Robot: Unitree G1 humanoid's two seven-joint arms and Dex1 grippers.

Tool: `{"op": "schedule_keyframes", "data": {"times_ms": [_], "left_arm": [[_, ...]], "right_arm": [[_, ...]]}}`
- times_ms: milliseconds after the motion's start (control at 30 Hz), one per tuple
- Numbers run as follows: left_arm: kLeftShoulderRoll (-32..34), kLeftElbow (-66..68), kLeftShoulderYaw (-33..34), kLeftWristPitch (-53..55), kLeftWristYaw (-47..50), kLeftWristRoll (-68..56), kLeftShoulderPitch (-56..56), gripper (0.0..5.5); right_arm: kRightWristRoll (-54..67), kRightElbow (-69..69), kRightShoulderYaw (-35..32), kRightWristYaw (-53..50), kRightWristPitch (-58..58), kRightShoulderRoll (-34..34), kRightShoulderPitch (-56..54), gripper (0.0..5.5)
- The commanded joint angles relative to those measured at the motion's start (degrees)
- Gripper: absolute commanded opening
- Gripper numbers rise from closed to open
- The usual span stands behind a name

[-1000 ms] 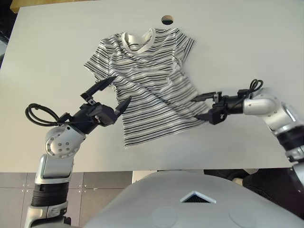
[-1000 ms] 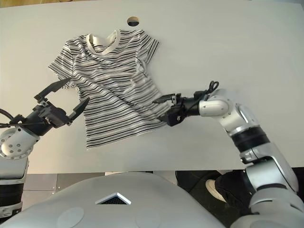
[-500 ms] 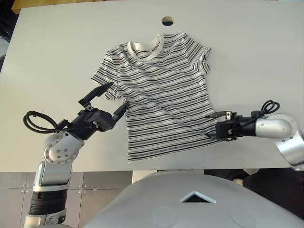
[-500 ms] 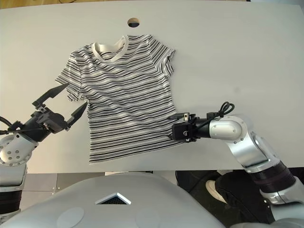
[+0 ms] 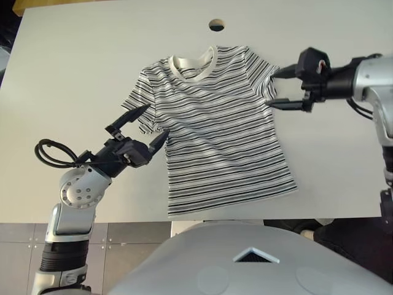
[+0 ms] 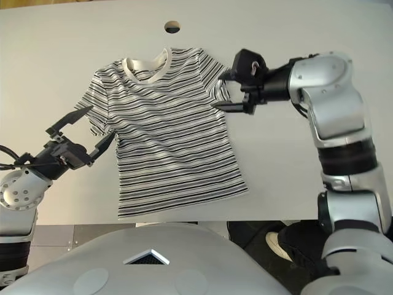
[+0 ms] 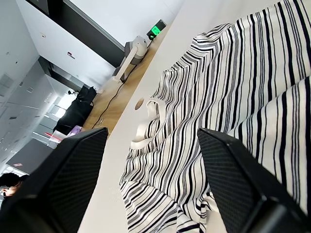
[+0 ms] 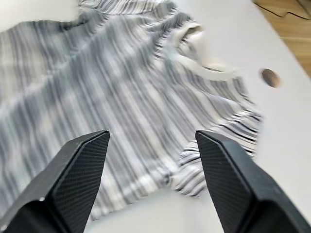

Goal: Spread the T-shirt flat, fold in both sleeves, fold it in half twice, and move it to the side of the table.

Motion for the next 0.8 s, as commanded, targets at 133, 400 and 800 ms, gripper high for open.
{"op": "schedule_keyframes", "data": {"times_ms": [133, 400, 800], "left_arm": [[1.9, 1.7, -0.9, -0.9, -2.5, -1.6, -2.7, 3.43], [2.8, 4.3, -2.4, -2.0, -4.3, -2.4, -5.3, 3.43], [2.1, 2.1, -1.1, -1.8, -2.4, -1.5, -1.7, 3.43]], "right_arm": [[-19.2, 32.1, 8.6, -18.1, -31.9, 10.1, -10.0, 3.29], [-37.3, 59.8, 14.2, -48.7, -50.3, 15.4, -19.0, 3.29], [-42.4, 68.7, 15.8, -50.2, -55.4, 17.4, -17.6, 3.29]]}}
